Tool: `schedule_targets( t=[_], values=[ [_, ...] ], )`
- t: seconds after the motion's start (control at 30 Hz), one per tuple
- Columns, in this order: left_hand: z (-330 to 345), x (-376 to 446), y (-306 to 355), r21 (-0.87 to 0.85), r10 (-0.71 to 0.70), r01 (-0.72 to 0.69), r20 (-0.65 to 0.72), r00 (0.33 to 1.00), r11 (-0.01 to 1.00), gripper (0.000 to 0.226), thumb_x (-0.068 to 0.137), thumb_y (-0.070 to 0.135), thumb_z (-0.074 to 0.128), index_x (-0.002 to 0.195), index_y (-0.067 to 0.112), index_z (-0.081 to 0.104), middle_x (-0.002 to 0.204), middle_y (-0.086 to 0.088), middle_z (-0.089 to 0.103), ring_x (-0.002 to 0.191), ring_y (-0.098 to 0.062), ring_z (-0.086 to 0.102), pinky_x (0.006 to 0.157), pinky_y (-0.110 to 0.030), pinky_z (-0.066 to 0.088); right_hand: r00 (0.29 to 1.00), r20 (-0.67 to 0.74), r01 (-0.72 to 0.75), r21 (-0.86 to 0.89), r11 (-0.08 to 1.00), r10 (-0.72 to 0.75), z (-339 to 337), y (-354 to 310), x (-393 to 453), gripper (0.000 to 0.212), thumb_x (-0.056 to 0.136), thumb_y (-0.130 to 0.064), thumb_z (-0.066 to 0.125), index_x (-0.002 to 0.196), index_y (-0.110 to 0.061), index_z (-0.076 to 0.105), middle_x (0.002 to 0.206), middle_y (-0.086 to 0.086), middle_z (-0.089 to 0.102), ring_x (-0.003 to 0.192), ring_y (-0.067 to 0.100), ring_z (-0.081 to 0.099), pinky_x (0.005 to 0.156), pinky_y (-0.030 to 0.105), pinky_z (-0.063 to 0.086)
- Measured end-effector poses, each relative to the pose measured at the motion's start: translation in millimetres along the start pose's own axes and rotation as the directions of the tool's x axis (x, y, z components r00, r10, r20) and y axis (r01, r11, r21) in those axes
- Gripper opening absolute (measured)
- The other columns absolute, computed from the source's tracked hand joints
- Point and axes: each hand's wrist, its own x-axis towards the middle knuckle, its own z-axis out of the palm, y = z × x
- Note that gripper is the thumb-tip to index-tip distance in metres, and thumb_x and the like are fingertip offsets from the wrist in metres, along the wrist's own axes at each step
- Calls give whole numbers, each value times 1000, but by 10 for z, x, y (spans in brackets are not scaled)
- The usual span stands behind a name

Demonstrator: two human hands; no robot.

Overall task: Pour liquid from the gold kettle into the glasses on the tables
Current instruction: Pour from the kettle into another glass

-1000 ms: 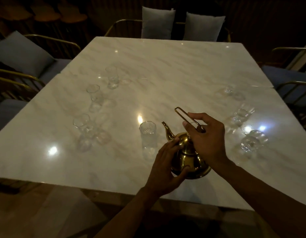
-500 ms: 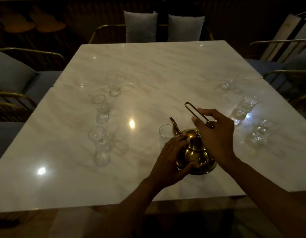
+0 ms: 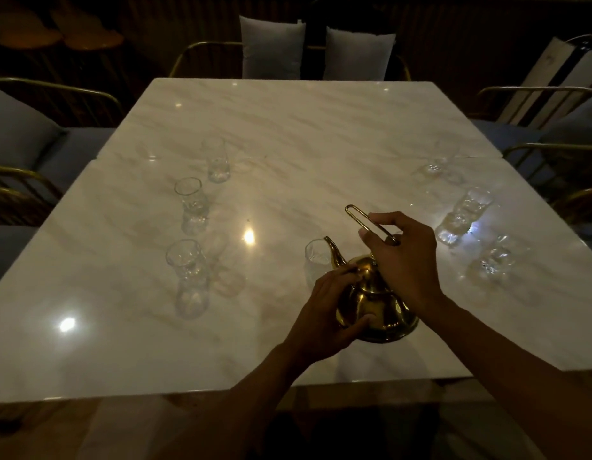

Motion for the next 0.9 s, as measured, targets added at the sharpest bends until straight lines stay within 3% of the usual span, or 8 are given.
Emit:
schedule_targets(
  t=[0.17, 0.33, 0.53, 0.7, 0.83, 0.9],
  values=[
    [166, -69, -18, -73, -114, 115, 19, 993, 991, 61, 83, 42, 71, 134, 24, 42, 151, 11, 33, 139, -5, 30, 109, -20, 33, 995, 96, 10, -101, 995, 0, -6, 91, 43, 20, 82, -19, 74, 102, -20, 71, 95, -21, 62, 74, -19, 56, 62, -3, 38],
    [262, -68, -16, -108, -208, 209, 19, 978, 972, 56, 82, 40, 73, 128, 31, 43, 147, 14, 38, 134, 0, 33, 105, -10, 28, 989, 148, 15, -183, 983, 13, 44, 133, 82, 19, 83, -24, 73, 102, -22, 70, 101, -14, 66, 65, 4, 60, 58, 3, 40],
    [279, -11, 17, -155, -225, 221, -7, 974, 963, 53, 82, 40, 73, 125, 32, 44, 144, 13, 42, 132, -5, 38, 105, -18, 33, 982, 186, 7, -226, 974, 36, 52, 90, 163, 20, 82, -25, 74, 102, -22, 71, 95, -10, 64, 55, 3, 53, 58, 16, 40],
    [269, 56, 85, -207, -227, 212, -49, 973, 955, 55, 81, 44, 70, 126, 27, 44, 142, 8, 46, 129, -9, 44, 105, -36, 44, 975, 221, 21, -260, 965, 38, 46, 12, 276, 20, 81, -25, 75, 101, -24, 71, 79, -16, 57, 51, -3, 53, 52, 7, 34],
    [271, 101, 124, -222, -224, 203, -74, 972, 954, 55, 81, 44, 70, 127, 30, 43, 136, 14, 47, 125, -9, 47, 102, -41, 46, 964, 264, 54, -274, 960, 21, 42, -30, 351, 20, 81, -24, 75, 100, -21, 71, 103, -2, 64, 57, -1, 54, 52, 6, 36],
    [280, 119, 142, -228, -223, 197, -91, 971, 953, 54, 81, 43, 70, 127, 29, 44, 133, 17, 48, 124, -7, 47, 102, -41, 46, 960, 278, 53, -272, 961, 25, 43, -43, 372, 19, 81, -24, 75, 99, -21, 71, 100, 1, 65, 57, 0, 54, 53, 9, 36]
  ],
)
